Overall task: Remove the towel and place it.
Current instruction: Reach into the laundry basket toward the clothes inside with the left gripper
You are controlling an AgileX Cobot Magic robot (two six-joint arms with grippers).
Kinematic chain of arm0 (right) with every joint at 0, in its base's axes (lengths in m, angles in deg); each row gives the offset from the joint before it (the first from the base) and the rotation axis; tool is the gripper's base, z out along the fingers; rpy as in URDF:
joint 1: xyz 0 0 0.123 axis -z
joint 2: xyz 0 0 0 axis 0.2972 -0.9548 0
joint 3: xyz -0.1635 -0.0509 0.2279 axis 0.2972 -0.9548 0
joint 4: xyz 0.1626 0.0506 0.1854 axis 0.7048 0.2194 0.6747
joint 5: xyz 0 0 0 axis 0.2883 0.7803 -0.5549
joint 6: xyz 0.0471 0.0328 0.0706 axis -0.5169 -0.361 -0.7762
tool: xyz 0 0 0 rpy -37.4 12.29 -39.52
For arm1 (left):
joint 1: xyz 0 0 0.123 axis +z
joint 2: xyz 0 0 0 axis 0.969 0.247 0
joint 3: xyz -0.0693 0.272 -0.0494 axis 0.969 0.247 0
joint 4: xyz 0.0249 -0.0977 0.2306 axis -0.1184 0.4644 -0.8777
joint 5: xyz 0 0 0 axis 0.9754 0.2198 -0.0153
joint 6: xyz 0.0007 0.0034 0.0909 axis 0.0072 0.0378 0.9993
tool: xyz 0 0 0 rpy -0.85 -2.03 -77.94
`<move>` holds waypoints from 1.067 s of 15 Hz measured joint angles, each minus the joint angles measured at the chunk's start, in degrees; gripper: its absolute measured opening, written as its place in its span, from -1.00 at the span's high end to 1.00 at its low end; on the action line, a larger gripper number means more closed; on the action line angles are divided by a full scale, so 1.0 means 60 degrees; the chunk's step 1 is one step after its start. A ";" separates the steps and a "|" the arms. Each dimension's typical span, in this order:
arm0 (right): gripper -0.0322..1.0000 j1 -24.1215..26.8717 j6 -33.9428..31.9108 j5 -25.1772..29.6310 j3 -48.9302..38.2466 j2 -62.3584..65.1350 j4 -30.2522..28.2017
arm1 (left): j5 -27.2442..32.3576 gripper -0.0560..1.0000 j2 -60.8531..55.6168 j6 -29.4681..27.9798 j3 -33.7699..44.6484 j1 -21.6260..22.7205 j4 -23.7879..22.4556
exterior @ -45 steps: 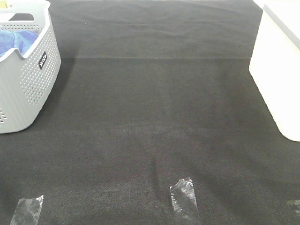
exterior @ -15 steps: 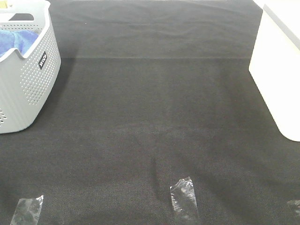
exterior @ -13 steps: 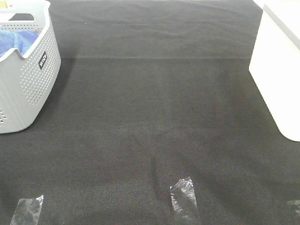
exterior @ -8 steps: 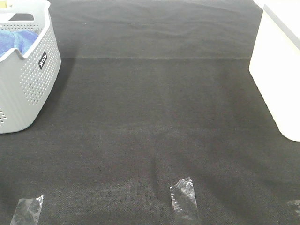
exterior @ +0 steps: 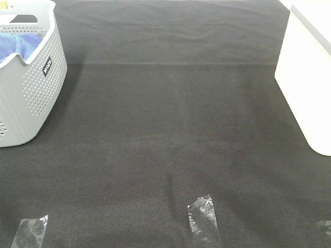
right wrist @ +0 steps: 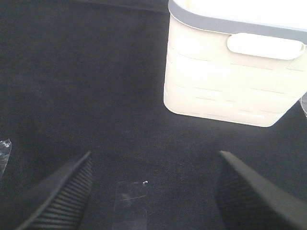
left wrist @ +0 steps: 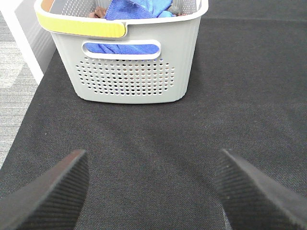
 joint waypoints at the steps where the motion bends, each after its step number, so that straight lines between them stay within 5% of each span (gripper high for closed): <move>1: -0.44 0.0000 0.0000 0.0000 0.0000 0.0000 0.0000 | 0.0000 -0.45 0.0000 0.0000 0.0000 0.0000 0.0000; 7: -0.44 0.0000 0.0000 0.0000 0.0000 0.0000 0.0000 | 0.0000 -0.47 0.0000 0.0000 0.0000 0.0000 0.0000; 9: -0.44 0.0000 0.0000 0.0000 0.0000 0.0000 0.0000 | 0.0000 -0.69 0.0000 0.0115 0.0000 0.0000 -0.0048; 11: -0.44 0.0000 0.0000 0.0000 0.0000 0.0000 0.0000 | 0.0000 -0.87 0.0000 0.0821 0.0000 0.0000 -0.0076; 16: -0.44 0.0000 0.0000 0.0000 0.0000 0.0000 0.0000 | 0.0296 -0.91 0.1595 0.2884 -0.1633 0.0000 0.0688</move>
